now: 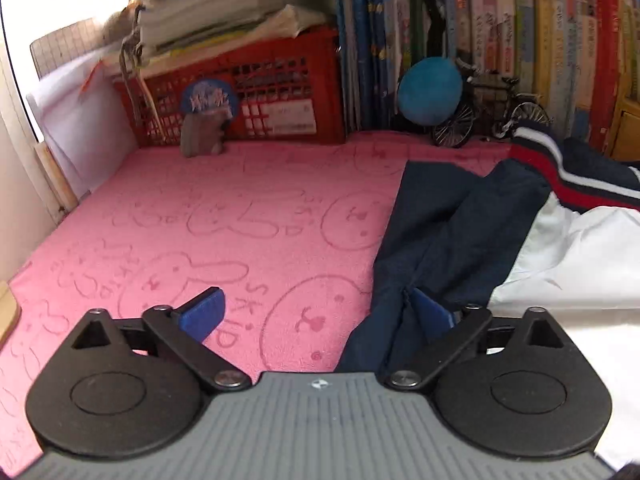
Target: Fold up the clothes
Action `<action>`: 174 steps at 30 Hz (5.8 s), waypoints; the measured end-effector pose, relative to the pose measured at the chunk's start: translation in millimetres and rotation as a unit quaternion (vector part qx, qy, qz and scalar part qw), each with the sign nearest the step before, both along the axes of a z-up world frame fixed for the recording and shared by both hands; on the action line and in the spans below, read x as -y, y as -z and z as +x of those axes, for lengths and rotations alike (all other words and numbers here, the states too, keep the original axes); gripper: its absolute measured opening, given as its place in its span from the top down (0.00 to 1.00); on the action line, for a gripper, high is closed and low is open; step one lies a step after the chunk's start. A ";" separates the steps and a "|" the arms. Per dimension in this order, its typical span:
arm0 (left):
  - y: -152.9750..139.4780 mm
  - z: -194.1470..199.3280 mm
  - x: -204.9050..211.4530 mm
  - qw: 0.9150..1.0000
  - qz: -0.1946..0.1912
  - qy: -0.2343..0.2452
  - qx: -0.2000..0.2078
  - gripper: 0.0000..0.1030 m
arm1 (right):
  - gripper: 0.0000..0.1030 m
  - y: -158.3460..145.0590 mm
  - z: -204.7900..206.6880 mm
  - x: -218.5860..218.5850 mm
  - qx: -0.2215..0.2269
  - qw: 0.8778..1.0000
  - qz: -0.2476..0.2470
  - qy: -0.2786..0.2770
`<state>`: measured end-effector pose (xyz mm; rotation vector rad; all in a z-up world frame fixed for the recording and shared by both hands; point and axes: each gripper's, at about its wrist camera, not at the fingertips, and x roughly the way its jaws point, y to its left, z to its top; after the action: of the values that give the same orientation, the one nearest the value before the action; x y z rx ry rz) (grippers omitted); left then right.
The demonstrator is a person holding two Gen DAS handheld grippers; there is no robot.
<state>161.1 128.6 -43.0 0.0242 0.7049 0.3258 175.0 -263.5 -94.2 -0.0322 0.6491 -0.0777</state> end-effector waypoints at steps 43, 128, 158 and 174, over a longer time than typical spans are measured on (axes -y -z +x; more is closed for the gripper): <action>5.0 62.9 184.0 0.949 -0.051 0.303 -0.077 0.57 | 0.63 -11.7 -111.0 -127.5 -0.002 0.985 0.118 -0.128; -4.3 99.4 206.1 0.941 -0.069 0.232 -0.236 0.62 | 0.64 4.1 -122.6 -151.4 0.003 0.989 0.122 -0.085; -40.3 30.7 206.7 0.918 -0.092 0.294 -0.250 0.62 | 0.63 1.4 -123.2 -150.0 0.003 0.989 0.117 -0.087; 5.0 76.4 199.1 0.952 -0.071 0.247 -0.169 0.51 | 0.63 -0.7 -123.3 -147.4 0.004 0.989 0.117 -0.086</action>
<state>237.5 -70.6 -48.0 0.1193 1.0316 -0.2178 51.7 -116.2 -93.5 0.1392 0.6417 0.1646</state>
